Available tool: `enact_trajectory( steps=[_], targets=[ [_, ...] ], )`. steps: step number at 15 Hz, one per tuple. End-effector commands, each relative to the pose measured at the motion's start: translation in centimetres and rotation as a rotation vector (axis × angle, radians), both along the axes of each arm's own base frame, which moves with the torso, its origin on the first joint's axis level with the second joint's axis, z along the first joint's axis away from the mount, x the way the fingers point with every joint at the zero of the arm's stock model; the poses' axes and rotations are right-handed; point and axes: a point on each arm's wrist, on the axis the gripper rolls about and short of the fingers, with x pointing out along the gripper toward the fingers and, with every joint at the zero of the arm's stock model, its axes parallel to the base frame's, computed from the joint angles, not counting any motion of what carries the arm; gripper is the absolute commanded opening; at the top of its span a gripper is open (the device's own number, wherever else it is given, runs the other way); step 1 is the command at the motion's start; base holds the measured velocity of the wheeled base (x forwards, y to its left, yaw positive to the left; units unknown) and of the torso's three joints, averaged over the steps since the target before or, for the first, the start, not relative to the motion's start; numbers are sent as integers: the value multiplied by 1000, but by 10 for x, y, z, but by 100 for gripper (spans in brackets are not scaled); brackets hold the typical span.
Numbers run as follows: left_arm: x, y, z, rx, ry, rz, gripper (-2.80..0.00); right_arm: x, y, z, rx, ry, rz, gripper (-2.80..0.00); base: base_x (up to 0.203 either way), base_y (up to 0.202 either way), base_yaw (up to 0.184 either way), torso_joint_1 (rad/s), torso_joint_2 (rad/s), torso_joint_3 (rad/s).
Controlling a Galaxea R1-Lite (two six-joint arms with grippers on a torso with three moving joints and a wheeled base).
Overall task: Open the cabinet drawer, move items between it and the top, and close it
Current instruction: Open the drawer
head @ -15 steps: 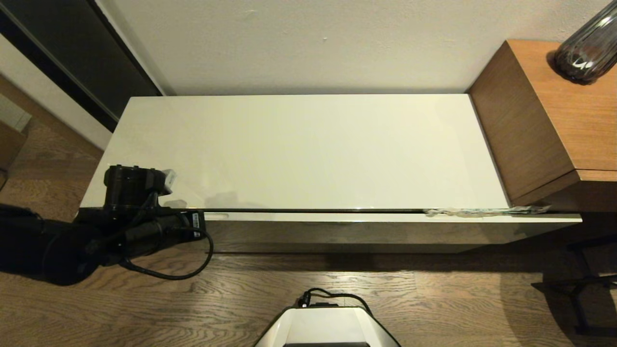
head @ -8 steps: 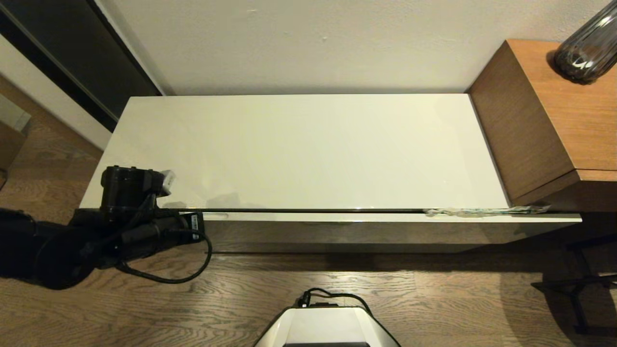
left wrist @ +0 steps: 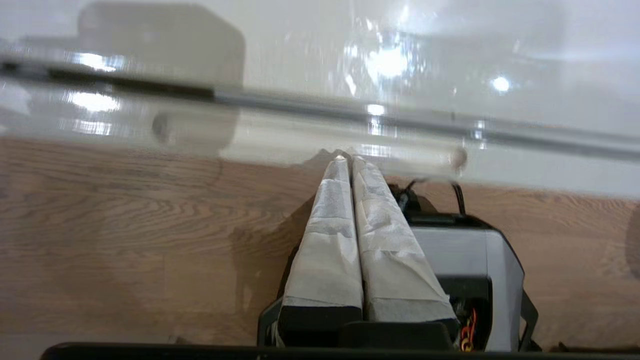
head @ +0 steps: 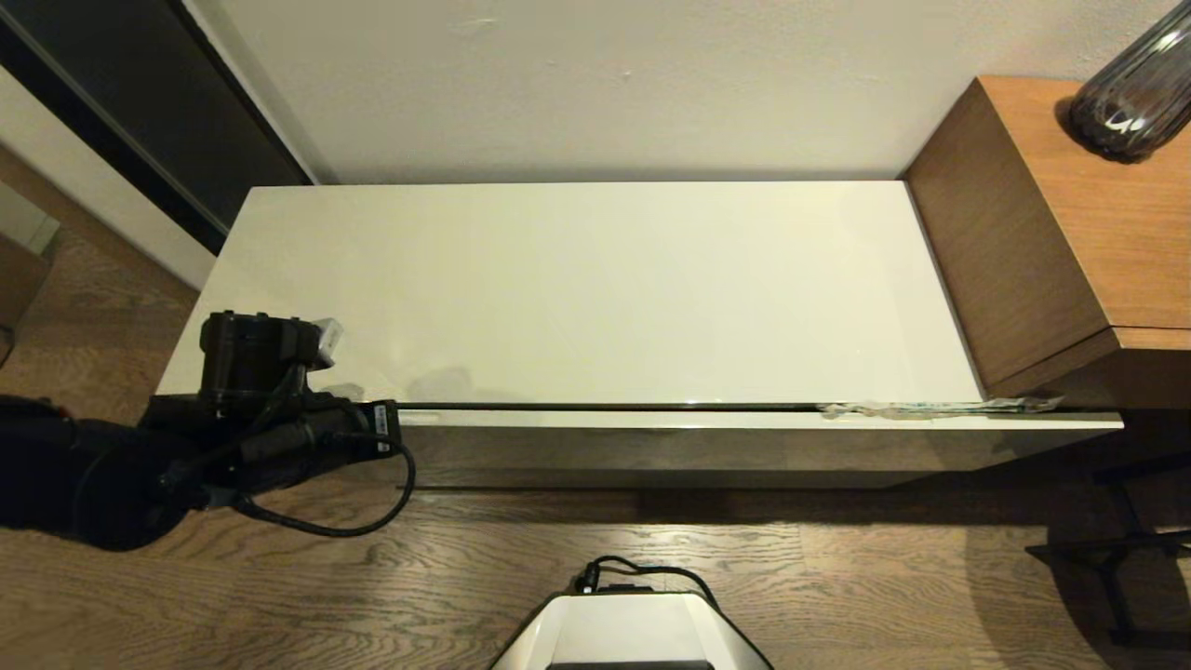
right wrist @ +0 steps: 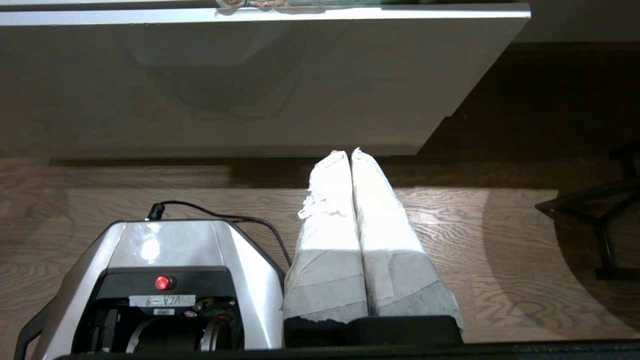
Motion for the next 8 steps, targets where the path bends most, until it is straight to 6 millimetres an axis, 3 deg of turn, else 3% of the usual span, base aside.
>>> enact_trajectory(
  steps=[1, 8],
  targets=[
    [8, -2, -4, 4, 5, 8, -280, 0, 0, 0, -1, 1, 0, -280, 0, 0, 0, 0, 0, 0],
    [14, -3, -10, 17, 25, 7, -280, 0, 0, 0, -1, 1, 1, -280, 0, 0, 0, 0, 0, 0]
  ],
)
